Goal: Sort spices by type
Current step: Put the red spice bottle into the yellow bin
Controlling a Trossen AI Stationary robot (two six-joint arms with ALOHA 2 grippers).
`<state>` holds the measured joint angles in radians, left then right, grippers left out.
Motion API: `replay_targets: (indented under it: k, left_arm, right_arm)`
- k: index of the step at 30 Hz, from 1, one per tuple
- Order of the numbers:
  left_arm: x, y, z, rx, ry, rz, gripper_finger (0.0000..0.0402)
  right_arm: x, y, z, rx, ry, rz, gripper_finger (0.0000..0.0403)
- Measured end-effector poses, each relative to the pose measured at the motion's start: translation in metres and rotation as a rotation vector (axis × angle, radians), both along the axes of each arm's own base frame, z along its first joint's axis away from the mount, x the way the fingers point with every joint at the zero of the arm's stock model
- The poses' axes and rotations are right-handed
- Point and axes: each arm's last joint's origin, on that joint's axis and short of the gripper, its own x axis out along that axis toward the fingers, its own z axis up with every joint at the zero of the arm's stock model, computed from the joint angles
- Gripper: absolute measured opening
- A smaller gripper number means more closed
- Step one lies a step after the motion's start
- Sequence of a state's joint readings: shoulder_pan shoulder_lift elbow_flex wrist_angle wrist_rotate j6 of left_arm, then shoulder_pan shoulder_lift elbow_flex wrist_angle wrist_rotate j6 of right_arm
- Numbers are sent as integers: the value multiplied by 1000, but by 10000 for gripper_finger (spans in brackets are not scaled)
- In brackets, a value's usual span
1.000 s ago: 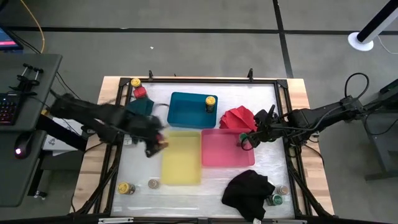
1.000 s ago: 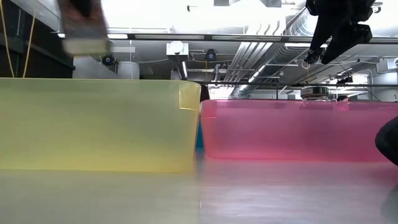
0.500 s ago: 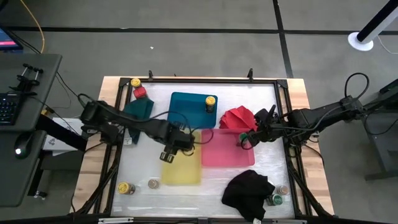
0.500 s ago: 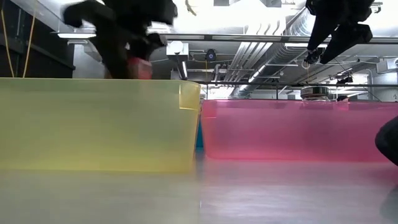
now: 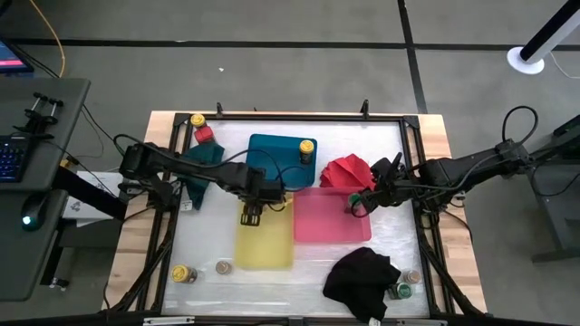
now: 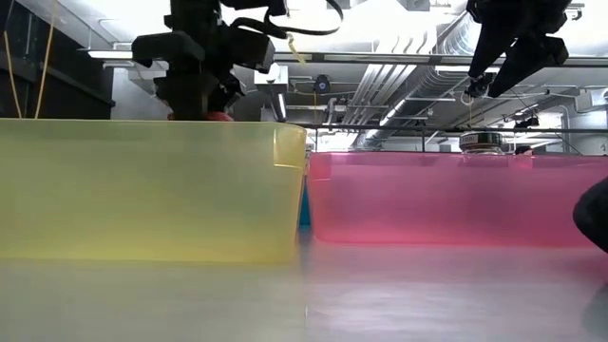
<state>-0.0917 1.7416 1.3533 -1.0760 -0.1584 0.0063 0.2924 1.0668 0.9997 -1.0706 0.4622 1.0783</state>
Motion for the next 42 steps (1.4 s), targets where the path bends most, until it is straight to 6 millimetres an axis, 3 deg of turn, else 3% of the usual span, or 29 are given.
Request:
replay_targets:
  k: [5, 16, 21, 25, 29, 32, 35, 37, 42]
  left_arm:
    - [0, 0, 0, 8, -2, 4, 261]
    - [0, 1, 4, 20, -8, -1, 253]
    - [0, 1, 27, 17, -28, 7, 246]
    - [-15, 3, 56, 30, -146, 90, 234]
    - [-56, 18, 71, 217, -319, 342, 193]
    - [-101, 40, 57, 320, -413, 666, 132]
    - [-138, 64, 38, 308, -460, 1003, 42]
    - [-152, 78, 34, 294, -505, 1161, 13]
    - [-162, 120, 31, 399, -618, 1413, 2]
  right_arm:
    - [0, 0, 0, -1, 1, 1, 299]
    - [0, 0, 0, -1, 1, 2, 298]
    - [0, 0, 0, -1, 1, 3, 298]
    - [0, 0, 0, 0, 1, 3, 299]
    - [0, 0, 0, 7, 2, 6, 299]
    - [0, 0, 0, 9, 1, 6, 298]
    - [1, -1, 0, 11, -3, -3, 299]
    - [2, -3, 1, 17, -17, -20, 299]
    - [9, -11, 4, 31, -80, -62, 299]
